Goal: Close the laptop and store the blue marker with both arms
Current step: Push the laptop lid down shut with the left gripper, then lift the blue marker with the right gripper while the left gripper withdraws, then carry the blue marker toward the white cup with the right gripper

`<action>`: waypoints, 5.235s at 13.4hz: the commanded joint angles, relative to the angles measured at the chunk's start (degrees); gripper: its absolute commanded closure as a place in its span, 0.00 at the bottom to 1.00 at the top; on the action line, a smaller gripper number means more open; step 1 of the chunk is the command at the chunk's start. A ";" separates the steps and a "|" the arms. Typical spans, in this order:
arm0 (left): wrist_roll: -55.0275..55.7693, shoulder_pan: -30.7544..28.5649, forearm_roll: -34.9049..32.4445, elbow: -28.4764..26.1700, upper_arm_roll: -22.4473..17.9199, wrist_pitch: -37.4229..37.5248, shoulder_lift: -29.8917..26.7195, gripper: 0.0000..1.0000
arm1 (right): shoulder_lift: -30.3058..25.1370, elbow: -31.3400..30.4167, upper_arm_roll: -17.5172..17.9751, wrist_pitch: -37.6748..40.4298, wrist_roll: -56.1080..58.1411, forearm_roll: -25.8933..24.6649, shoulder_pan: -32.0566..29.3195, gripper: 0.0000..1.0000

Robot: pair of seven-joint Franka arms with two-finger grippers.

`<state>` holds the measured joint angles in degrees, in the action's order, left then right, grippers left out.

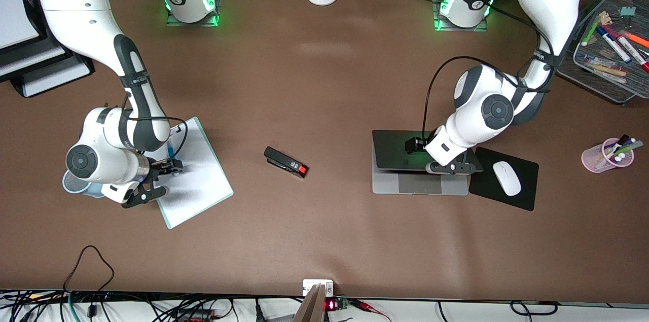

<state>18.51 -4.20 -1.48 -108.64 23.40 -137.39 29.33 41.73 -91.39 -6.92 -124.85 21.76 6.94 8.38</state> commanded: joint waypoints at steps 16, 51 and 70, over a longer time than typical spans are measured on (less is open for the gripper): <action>-6.72 -3.96 -15.05 5.28 -0.29 1.15 1.10 0.00 | -0.60 -1.86 -0.37 -0.13 1.01 -1.22 1.37 0.46; -23.52 -14.61 1.30 21.11 -0.46 53.99 -31.61 0.00 | -0.34 -1.86 -0.29 0.04 0.31 -3.78 1.02 0.85; -23.35 7.01 1.48 13.20 -21.73 49.77 -36.62 0.00 | -4.02 3.66 -0.29 2.84 0.31 -2.90 0.67 1.00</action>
<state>-4.11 2.11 -1.17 -91.93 2.62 -85.88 -4.48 39.47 -89.33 -7.09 -124.71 22.28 3.46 9.26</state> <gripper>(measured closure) 0.000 0.833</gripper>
